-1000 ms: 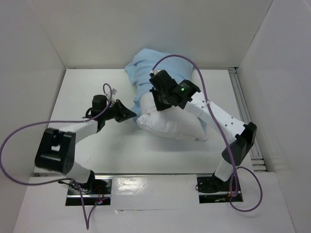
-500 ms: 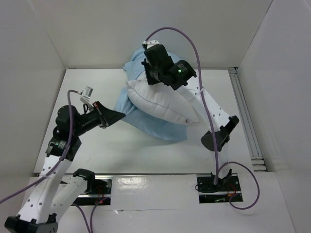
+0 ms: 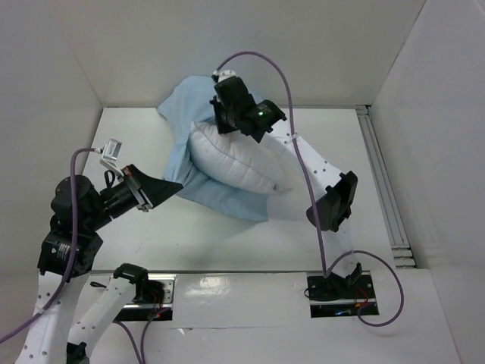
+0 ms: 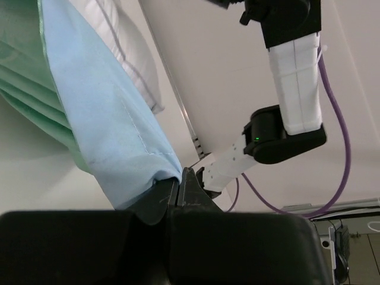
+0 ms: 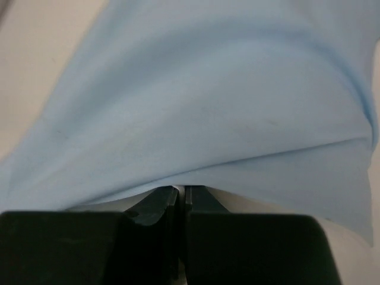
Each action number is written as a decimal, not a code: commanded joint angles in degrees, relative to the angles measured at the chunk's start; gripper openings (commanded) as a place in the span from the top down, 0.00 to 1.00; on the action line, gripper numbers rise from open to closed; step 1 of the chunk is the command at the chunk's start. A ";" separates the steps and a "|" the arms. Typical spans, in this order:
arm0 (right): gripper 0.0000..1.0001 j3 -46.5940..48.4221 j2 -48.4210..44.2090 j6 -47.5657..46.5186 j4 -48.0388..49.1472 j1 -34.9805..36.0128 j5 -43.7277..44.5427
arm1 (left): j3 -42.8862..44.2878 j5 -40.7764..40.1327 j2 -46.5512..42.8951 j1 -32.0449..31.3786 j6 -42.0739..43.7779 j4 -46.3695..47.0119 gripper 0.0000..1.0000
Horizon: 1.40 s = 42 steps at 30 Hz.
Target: Put the pillow into the pillowcase
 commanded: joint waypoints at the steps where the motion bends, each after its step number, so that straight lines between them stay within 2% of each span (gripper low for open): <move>1: 1.00 13.06 -0.22 -0.80 7.02 -4.44 9.74 | 9.09 10.50 -0.85 -1.05 -4.47 12.26 1.00; 2: 1.00 13.52 -1.53 -0.80 8.77 -4.44 9.75 | 9.80 11.20 -0.85 -1.05 -4.47 12.79 1.00; 4: 1.00 7.59 -8.37 -0.80 14.03 -4.44 8.61 | 10.33 11.90 -0.23 -1.05 -5.00 12.79 1.00; 5: 1.00 -2.63 -11.01 -0.80 21.20 -3.31 7.74 | 11.03 11.91 -0.23 -1.05 -5.00 13.32 1.00; 7: 1.00 -12.01 -15.93 -0.27 27.39 -0.85 6.42 | 10.51 12.61 -0.93 -1.05 -6.93 13.32 1.00; 8: 1.00 -19.80 -16.48 -0.27 28.29 0.03 5.63 | 10.51 13.74 -1.89 -1.05 -6.94 13.32 1.00; 10: 1.00 -27.57 -17.01 1.13 29.61 2.41 3.88 | 9.89 14.80 -2.43 -1.05 -6.77 13.32 1.00; 11: 1.00 -35.18 -17.62 1.14 30.92 4.16 2.99 | 10.67 14.81 -2.43 -1.05 -5.80 10.97 1.00; 12: 1.00 -39.26 -18.67 1.14 32.15 5.13 2.28 | 11.38 14.81 -2.43 -1.05 -2.83 8.95 0.91; 13: 1.00 -43.30 -22.42 1.14 33.65 6.62 2.28 | 12.26 14.81 -2.43 -1.05 -1.15 7.01 0.69; 14: 1.00 -51.00 -24.90 1.14 36.88 9.16 3.23 | 13.74 14.81 -1.39 -1.05 0.61 5.34 0.23; 15: 1.00 -54.12 -27.44 1.92 38.04 10.05 3.24 | 14.45 14.81 -1.38 -1.05 3.58 1.76 0.09; 16: 1.00 -56.41 -31.65 1.93 38.06 10.76 3.24 | 14.98 14.81 -0.59 -1.05 4.92 0.50 0.00; 17: 0.97 -57.92 -33.25 2.71 36.66 10.76 2.29 | 14.99 14.28 -0.58 -1.05 6.06 -0.38 0.00; 18: 0.80 -58.71 -34.49 2.72 35.00 11.46 1.58 | 15.51 13.15 0.29 -1.05 7.03 -1.35 0.00; 19: 0.56 -59.42 -35.72 3.24 33.33 12.42 1.57 | 15.52 12.44 1.08 -1.05 8.87 -2.05 0.00; 20: 0.20 -60.03 -38.34 3.86 30.79 14.00 1.57 | 15.52 10.78 1.09 -1.05 10.36 -2.58 0.00; 22: 0.05 -60.04 -41.08 4.99 28.84 15.33 2.19 | 15.52 8.14 2.83 -1.05 12.04 -3.72 0.00; 23: 0.01 -60.04 -43.70 5.96 27.96 15.33 2.19 | 15.52 7.43 5.89 -1.05 13.53 -4.95 0.09; 25: 0.01 -60.57 -46.18 9.38 25.23 15.95 2.19 | 14.99 6.29 9.68 -1.05 17.65 -6.09 0.21; 27: 0.06 -62.05 -49.78 12.63 21.30 15.95 5.69 | 14.46 3.75 15.99 -1.05 20.56 -7.24 0.30; 28: 0.23 -62.76 -51.01 17.35 19.62 15.95 7.36 | 14.46 2.43 18.11 -1.05 22.66 -7.77 0.30; 30: 0.45 -64.95 -55.14 23.69 13.58 15.95 12.02 | 15.25 -0.56 24.33 -1.66 24.70 -7.77 0.29; 31: 0.57 -67.57 -56.37 30.86 11.27 15.95 12.99 | 16.47 -5.10 26.73 -2.53 26.18 -10.12 0.29; 32: 0.75 -68.64 -58.04 34.76 8.46 15.08 13.70 | 17.44 -6.97 28.84 -3.41 28.81 -10.75 0.29; 33: 0.78 -69.70 -58.75 38.63 3.30 14.38 13.70 | 18.84 -9.86 30.86 -4.12 29.88 -11.28 0.29; 34: 0.78 -72.23 -59.45 45.02 1.68 12.63 13.70 | 18.86 -11.46 34.01 -4.12 31.02 -11.29 0.28; 35: 0.73 -73.39 -60.77 47.52 0.54 11.57 11.53 | 19.38 -13.39 35.18 -5.52 31.73 -11.29 0.25; 36: 0.61 -74.79 -61.65 48.41 2.70 10.60 9.68 | 20.25 -17.24 36.49 -6.14 32.78 -11.29 0.22; 37: 0.43 -77.59 -62.36 49.03 4.72 8.50 7.57 | 20.78 -19.27 37.72 -6.76 33.40 -11.29 0.19; 39: 0.14 -80.42 -63.67 49.04 9.90 6.12 0.54 | 22.01 -23.67 41.24 -8.86 34.20 -11.29 0.12; 41: 0.07 -83.85 -63.68 49.04 16.59 2.17 -6.72 | 22.72 -30.52 44.83 -10.10 33.41 -11.29 0.06; 42: 0.06 -84.82 -62.29 48.26 18.52 0.67 -8.95 | 22.72 -32.29 45.99 -10.10 32.88 -11.29 0.05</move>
